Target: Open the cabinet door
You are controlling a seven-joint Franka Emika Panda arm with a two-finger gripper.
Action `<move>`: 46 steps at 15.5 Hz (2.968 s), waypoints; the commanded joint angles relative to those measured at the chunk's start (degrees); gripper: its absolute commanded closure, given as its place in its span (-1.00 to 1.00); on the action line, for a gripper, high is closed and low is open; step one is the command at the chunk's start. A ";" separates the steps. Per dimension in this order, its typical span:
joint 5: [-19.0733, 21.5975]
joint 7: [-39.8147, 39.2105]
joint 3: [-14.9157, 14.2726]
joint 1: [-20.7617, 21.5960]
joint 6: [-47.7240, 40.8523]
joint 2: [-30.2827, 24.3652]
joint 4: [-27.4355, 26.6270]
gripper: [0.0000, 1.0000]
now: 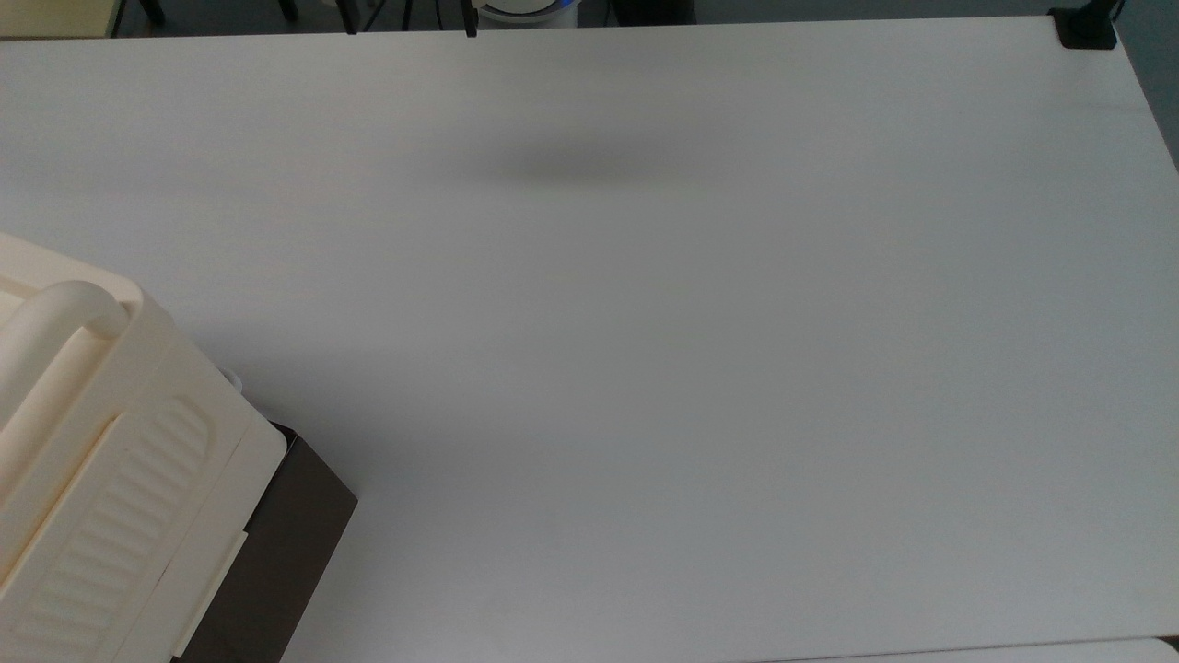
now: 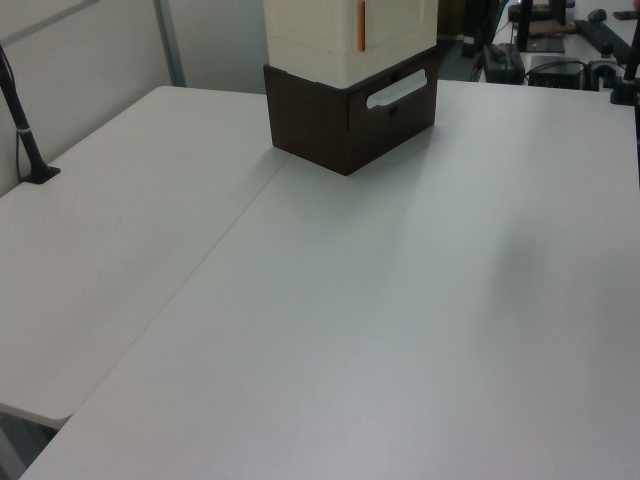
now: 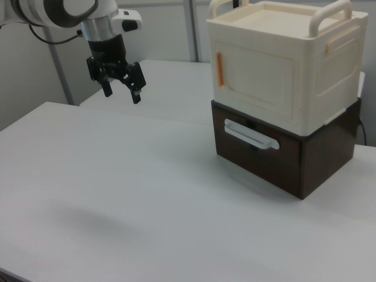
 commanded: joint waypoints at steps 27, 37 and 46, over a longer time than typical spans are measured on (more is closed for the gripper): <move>0.88 1.10 0.53 -0.87 -0.56 -0.93 -0.37 -1.00; 0.18 -6.88 0.18 -1.92 -0.12 -0.58 -0.20 -1.00; 0.26 -7.33 0.18 -4.29 8.20 -0.05 -0.46 -1.00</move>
